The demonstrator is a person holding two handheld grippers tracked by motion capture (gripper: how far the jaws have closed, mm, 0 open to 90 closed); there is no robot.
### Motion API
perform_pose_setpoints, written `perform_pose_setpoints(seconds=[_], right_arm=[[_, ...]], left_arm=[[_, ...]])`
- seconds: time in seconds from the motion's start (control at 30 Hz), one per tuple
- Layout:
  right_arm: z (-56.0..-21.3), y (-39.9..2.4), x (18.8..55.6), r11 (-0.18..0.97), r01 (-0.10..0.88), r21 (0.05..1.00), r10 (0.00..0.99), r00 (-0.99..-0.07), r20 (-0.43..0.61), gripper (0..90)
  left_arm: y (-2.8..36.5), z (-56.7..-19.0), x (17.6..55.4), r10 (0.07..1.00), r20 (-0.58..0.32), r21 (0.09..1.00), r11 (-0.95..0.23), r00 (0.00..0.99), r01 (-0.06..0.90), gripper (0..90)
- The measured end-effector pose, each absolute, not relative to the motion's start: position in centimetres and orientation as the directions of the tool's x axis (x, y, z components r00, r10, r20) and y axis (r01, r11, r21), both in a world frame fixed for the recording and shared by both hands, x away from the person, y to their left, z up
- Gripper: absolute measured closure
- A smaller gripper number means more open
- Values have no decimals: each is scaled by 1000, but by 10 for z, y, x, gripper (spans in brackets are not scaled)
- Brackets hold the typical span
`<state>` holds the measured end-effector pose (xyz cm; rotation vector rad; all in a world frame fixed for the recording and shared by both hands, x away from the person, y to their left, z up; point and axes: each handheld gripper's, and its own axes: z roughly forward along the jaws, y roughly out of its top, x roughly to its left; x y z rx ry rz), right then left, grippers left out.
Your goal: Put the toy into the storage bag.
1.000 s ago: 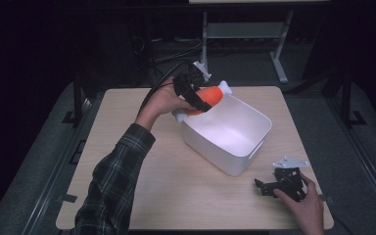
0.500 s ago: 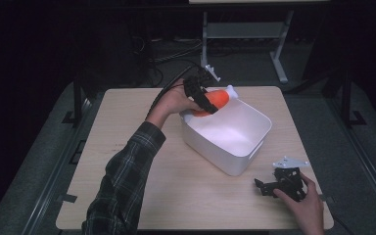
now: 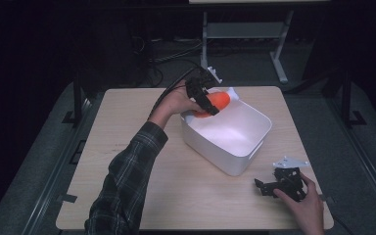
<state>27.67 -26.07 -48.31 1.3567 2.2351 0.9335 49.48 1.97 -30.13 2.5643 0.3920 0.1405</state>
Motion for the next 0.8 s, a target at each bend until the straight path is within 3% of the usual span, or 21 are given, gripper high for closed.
perform_pose_setpoints(seconds=[0.3, 0.8], right_arm=[[-483, -261, 277, 320, 641, 698, 881, -473, 30, 0], [-483, -261, 277, 320, 641, 698, 881, -473, 30, 0]], left_arm=[[17, -304, 495, 305, 18, 533, -809, 952, 249, 142], [36, -291, 485, 339, 36, 580, -774, 940, 256, 142]])
